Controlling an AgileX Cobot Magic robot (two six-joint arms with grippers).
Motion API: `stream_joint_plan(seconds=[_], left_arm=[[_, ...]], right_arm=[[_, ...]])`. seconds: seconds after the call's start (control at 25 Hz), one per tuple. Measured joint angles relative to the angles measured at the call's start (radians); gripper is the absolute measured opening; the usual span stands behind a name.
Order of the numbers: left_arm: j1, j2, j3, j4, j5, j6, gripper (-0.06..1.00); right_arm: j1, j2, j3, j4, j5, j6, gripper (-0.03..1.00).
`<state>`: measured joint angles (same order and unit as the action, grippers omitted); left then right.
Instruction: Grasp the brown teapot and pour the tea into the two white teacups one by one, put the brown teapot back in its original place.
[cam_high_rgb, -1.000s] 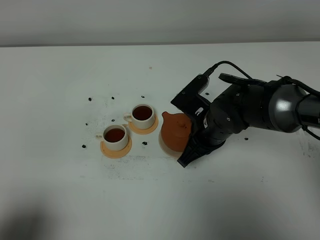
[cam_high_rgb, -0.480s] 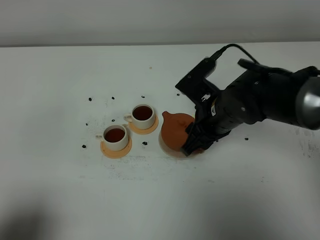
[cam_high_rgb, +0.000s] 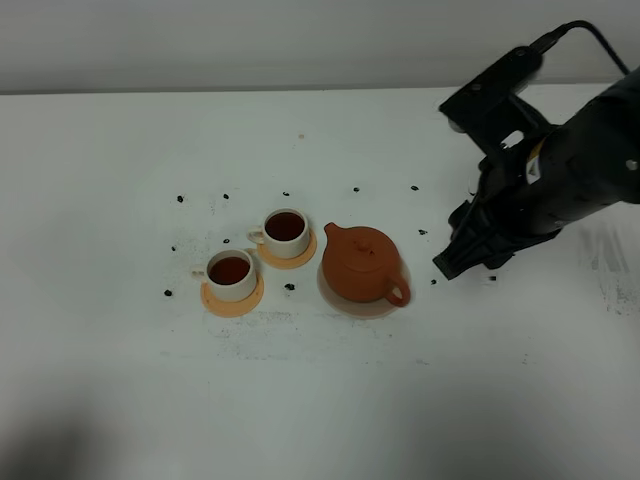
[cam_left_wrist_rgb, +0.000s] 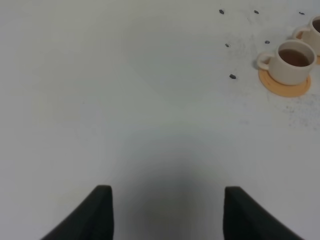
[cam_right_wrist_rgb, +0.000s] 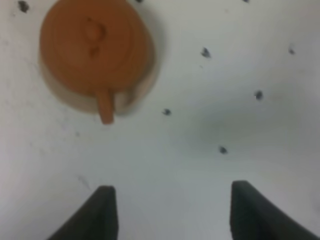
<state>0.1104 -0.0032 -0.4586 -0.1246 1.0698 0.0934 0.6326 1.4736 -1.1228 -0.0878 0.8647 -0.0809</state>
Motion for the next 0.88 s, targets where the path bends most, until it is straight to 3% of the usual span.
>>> stream_joint_plan(seconds=[0.2, 0.48, 0.76, 0.88], left_arm=[[0.0, 0.0, 0.0, 0.0, 0.0, 0.0, 0.51], [0.0, 0.0, 0.0, 0.0, 0.0, -0.001, 0.51], [0.0, 0.0, 0.0, 0.0, 0.0, 0.0, 0.51], [0.0, 0.0, 0.0, 0.0, 0.0, 0.0, 0.51]], right_arm=[[-0.035, -0.121, 0.0, -0.004, 0.095, 0.001, 0.43], [-0.04, -0.336, 0.0, -0.094, 0.176, 0.002, 0.31], [-0.045, -0.643, 0.0, -0.098, 0.279, 0.002, 0.21], [-0.101, -0.773, 0.0, -0.076, 0.309, 0.002, 0.19]])
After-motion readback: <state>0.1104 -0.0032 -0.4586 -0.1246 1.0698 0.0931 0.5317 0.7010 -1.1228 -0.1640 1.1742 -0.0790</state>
